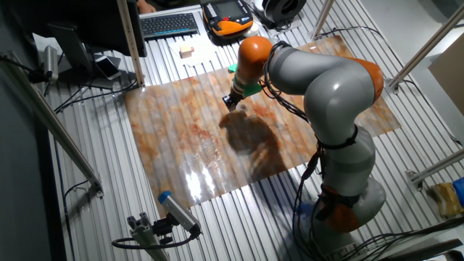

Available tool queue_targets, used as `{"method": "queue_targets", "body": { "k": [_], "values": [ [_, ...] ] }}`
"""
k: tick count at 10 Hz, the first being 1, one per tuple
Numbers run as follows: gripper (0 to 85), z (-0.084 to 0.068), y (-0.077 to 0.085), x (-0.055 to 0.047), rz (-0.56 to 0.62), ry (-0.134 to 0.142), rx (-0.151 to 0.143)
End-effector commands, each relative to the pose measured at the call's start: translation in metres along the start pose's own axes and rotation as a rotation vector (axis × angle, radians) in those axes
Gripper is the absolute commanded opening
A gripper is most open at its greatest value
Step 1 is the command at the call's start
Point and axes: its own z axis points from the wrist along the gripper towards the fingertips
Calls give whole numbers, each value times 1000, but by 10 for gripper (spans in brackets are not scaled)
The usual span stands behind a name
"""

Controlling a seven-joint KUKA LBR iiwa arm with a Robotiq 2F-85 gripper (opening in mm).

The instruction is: Pick up the small block on the left and move it to the right

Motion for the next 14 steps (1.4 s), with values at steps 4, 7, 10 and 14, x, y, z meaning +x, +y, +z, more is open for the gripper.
{"method": "queue_targets", "body": {
  "k": [4,7,10,14],
  "values": [
    [0,9,26,-10,59,-54,-10],
    [0,0,53,-15,144,-36,6],
    [0,1,81,-11,161,-35,20],
    [0,-5,107,-11,181,-38,37]
  ]
}}
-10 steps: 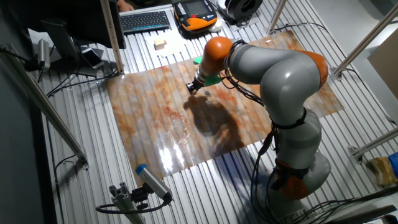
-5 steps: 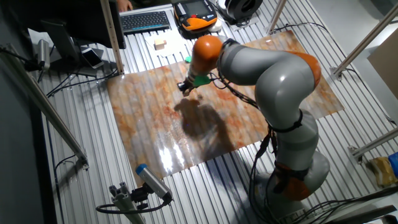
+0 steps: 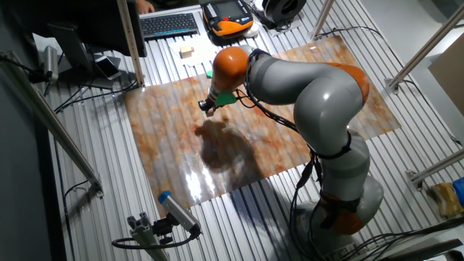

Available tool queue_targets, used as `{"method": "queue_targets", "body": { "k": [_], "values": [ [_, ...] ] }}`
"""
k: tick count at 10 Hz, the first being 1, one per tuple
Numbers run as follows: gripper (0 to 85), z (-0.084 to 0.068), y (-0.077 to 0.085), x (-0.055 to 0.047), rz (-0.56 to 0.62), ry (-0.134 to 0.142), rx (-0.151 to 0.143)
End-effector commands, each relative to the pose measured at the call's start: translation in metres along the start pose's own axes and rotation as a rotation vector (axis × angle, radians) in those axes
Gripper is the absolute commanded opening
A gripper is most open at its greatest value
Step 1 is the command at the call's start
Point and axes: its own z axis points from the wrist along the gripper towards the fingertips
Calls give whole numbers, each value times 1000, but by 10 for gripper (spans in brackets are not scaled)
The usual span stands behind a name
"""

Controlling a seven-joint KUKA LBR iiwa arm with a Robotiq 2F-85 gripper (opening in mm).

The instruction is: Pick up the small block on the left and move it to the right

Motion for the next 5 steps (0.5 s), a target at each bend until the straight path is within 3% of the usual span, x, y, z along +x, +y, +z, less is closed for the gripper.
{"method": "queue_targets", "body": {
  "k": [1,3,5],
  "values": [
    [0,-3,5,-3,8,3,7],
    [0,-12,21,-6,34,14,23],
    [0,-9,39,-4,54,5,45]
  ]
}}
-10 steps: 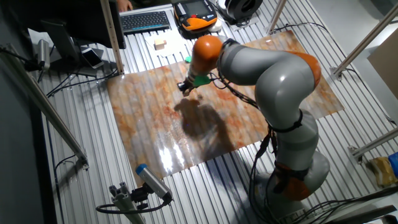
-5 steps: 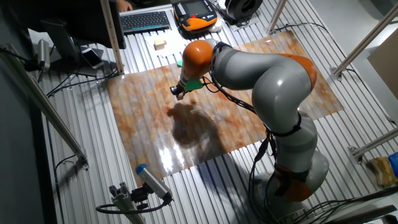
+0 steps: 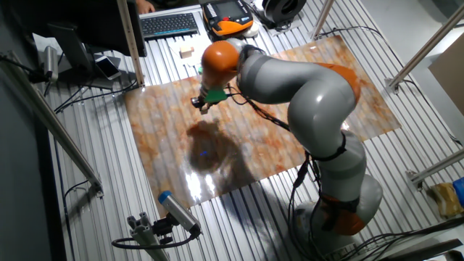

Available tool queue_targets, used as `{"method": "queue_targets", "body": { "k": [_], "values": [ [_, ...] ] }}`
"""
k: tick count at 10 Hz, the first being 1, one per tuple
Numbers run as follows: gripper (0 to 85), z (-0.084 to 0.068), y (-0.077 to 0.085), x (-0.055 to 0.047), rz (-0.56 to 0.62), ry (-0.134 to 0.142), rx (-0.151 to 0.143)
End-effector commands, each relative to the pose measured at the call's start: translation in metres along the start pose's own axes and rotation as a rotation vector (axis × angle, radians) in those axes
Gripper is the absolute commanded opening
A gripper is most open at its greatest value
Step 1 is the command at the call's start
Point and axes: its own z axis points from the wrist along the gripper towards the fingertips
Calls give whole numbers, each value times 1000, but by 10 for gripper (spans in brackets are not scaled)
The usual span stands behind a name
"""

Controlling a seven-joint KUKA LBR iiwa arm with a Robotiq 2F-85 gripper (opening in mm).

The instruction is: Pick up the small block on the left and move it to the right

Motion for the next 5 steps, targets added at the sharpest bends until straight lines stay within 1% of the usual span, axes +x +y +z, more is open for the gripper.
{"method": "queue_targets", "body": {
  "k": [1,3,5],
  "values": [
    [0,1,7,2,7,-2,2],
    [0,-1,18,5,16,-3,9],
    [0,1,30,7,29,-12,30]
  ]
}}
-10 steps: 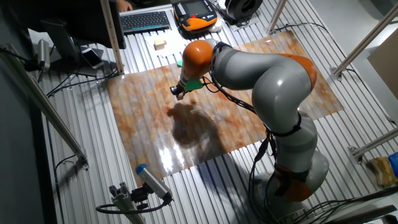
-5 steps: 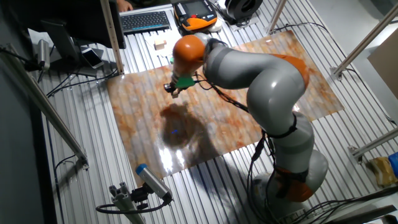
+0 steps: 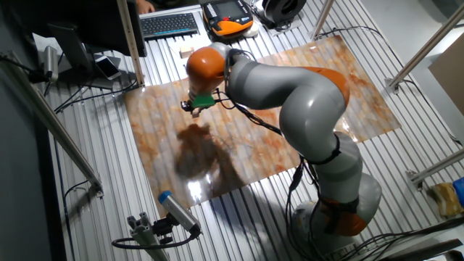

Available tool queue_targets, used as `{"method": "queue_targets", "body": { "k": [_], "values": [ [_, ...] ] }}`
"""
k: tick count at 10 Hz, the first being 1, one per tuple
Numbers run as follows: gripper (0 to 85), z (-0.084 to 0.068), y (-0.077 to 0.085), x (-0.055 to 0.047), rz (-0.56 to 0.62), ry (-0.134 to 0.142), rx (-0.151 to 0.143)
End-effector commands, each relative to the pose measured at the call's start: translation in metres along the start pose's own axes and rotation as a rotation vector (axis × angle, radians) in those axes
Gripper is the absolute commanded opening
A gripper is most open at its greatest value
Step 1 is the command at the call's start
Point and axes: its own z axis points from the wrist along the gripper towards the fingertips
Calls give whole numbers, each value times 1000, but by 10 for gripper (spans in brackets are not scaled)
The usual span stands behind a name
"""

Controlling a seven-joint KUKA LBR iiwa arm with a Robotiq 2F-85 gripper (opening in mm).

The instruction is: Pick up the small block on the left and move it to the right

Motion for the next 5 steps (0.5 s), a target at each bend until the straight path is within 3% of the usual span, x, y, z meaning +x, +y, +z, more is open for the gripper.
{"method": "queue_targets", "body": {
  "k": [1,3,5],
  "values": [
    [0,-1,5,0,4,2,11],
    [0,2,18,2,10,-2,33],
    [0,8,24,6,16,-11,28]
  ]
}}
